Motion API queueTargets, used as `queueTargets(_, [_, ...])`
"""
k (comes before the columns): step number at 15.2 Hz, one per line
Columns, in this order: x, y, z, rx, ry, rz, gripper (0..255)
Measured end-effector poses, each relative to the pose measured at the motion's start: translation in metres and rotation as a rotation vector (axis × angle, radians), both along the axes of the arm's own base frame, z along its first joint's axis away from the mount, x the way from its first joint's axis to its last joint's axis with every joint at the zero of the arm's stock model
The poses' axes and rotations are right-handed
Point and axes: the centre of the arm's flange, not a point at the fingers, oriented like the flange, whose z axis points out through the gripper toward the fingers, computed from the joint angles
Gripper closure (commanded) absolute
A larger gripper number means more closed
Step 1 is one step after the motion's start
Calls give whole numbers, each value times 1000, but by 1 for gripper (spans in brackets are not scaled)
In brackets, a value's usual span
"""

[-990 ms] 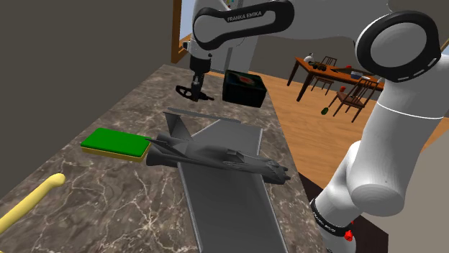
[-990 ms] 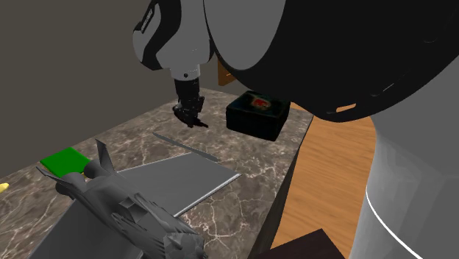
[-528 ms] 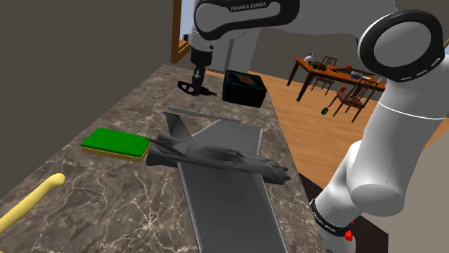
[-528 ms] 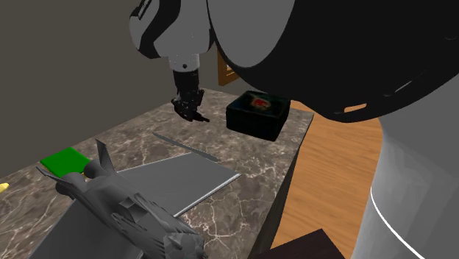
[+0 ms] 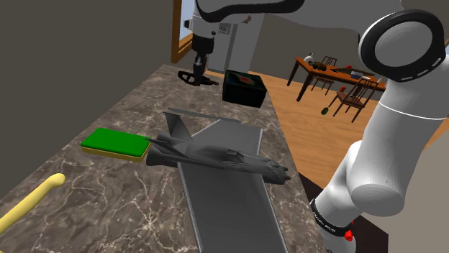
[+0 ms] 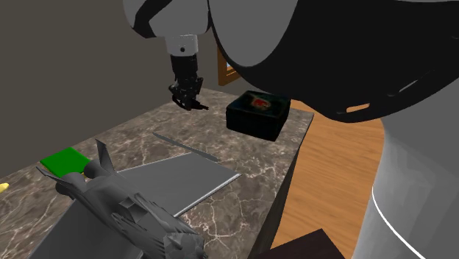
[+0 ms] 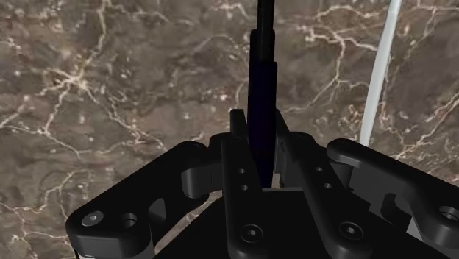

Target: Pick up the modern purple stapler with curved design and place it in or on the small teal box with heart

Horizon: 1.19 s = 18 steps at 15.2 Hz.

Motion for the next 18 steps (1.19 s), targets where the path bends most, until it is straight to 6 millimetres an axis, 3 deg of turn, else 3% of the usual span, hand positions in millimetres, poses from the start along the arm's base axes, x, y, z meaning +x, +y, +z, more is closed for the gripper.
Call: queueTargets(18, [0,0,96,0,0,0,255])
